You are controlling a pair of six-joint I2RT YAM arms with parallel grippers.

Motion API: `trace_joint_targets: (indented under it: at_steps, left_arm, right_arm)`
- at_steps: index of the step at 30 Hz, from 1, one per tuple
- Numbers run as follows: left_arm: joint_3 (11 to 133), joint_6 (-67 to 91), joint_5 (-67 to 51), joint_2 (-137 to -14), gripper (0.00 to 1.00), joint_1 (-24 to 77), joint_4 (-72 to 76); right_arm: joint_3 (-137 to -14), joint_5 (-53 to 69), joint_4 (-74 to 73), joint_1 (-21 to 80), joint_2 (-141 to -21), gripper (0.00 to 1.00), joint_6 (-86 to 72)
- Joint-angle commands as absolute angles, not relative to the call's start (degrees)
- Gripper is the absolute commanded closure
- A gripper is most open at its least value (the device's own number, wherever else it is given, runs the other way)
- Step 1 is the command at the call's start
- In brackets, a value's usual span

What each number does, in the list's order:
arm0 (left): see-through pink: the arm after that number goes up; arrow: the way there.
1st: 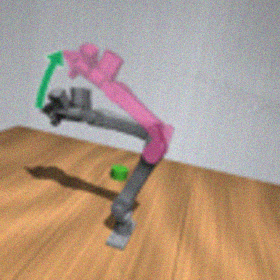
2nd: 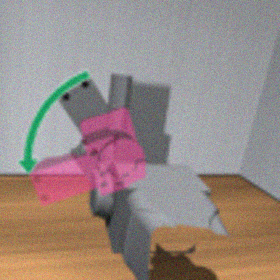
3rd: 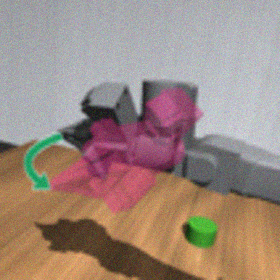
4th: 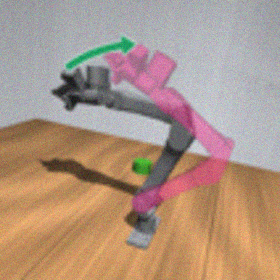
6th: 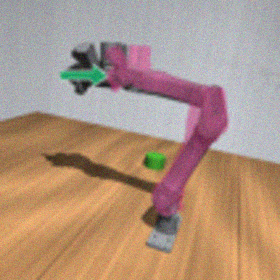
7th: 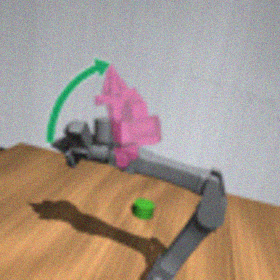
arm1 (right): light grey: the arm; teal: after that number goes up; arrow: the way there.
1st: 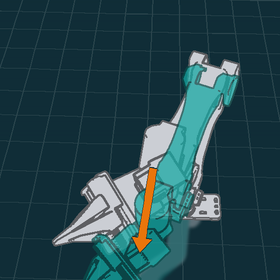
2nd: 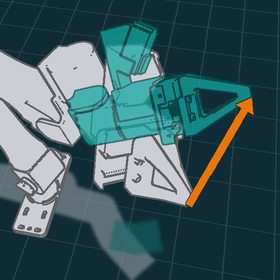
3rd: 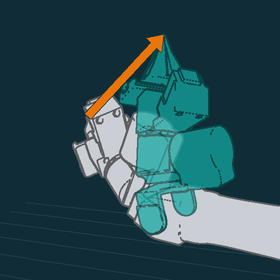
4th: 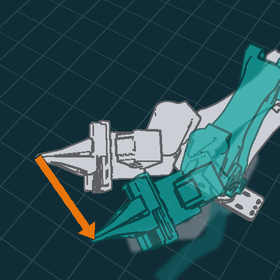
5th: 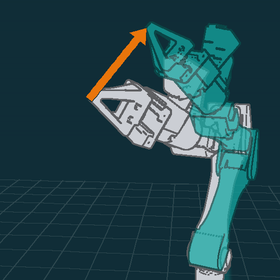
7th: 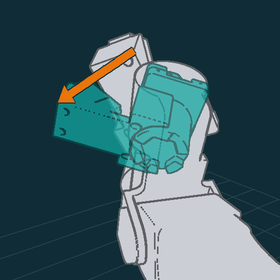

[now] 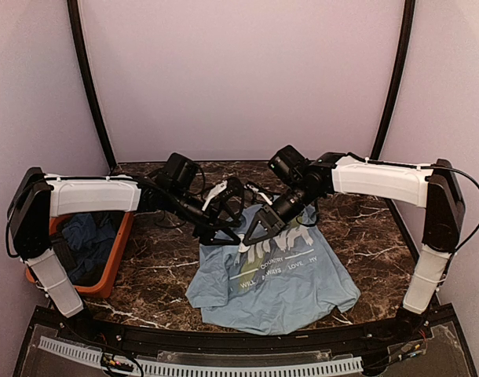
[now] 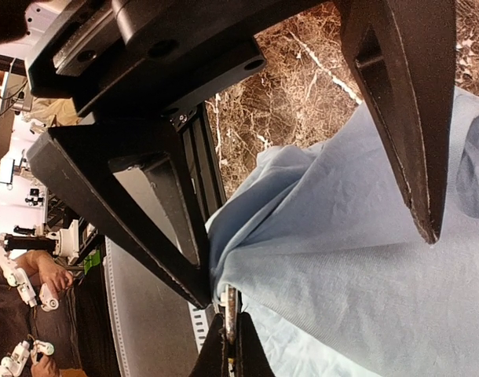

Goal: Pin the brooch onto the clothing
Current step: Pin the brooch to the flattened clothing.

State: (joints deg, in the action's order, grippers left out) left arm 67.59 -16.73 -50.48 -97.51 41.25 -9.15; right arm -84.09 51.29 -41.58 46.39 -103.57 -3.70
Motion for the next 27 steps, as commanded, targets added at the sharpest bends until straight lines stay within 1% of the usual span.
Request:
trace_joint_targets:
  at_steps: [1,8,17,27]
  left_arm:
    - [68.3,-16.2,-47.5,-99.2,0.21,41.7,-13.7]
    - [68.3,-16.2,-46.5,-99.2,0.2,41.6,-13.9]
    - [68.1,-16.3,-48.4,-98.8,0.14,41.7,-13.7]
    - [68.0,-16.3,-49.6,-98.9,0.13,41.7,-13.4]
  right_arm:
    - [-86.8,54.3,-34.9,46.8,-101.7,1.0,-3.1]
    - [-87.0,53.3,-35.1,46.8,-102.1,1.0,-3.6]
    - [-87.2,52.4,-35.1,46.6,-102.5,1.0,-4.0]
    - [-87.3,52.3,-35.2,46.5,-102.7,1.0,-4.1]
